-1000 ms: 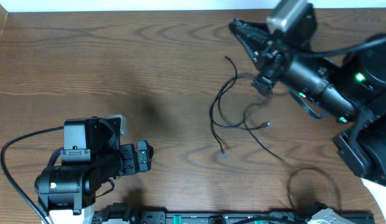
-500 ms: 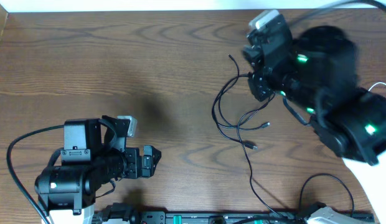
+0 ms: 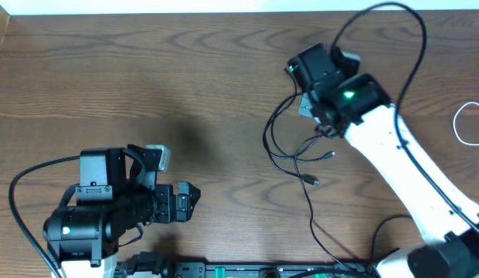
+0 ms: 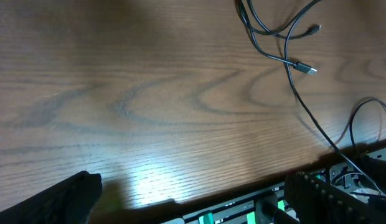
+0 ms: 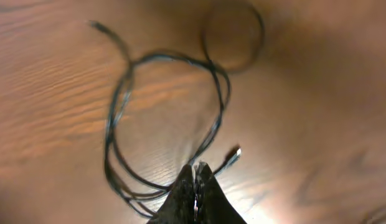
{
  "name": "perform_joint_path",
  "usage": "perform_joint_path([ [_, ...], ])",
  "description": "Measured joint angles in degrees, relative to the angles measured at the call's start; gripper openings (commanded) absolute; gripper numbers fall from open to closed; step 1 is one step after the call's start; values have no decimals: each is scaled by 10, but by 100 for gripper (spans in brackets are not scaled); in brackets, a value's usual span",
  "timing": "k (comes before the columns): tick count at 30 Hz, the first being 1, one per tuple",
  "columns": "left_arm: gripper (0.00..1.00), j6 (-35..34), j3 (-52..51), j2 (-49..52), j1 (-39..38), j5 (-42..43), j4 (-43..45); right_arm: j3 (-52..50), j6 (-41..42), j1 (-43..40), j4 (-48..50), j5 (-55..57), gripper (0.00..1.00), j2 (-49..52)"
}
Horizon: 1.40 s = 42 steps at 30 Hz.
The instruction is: Untangle cables
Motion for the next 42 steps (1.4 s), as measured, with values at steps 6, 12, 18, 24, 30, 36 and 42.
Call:
perform_joint_path([
  [6,99,0,0,0,0,0,-1,-78,153,0,59,16,2,32],
  [12,99,0,0,0,0,0,0,-160,182,0,128,35,8,64],
  [18,99,0,0,0,0,2,-1,-224,175,0,194,42,8,75],
  [24,99,0,0,0,0,2,-1,-248,173,0,211,42,8,75],
  [30,99,0,0,0,0,2,-1,-253,171,0,228,48,13,75],
  [36,99,0,0,0,0,2,-1,-256,138,-4,344,64,28,75],
  [42,99,0,0,0,0,2,-1,-256,103,-4,426,68,30,75],
])
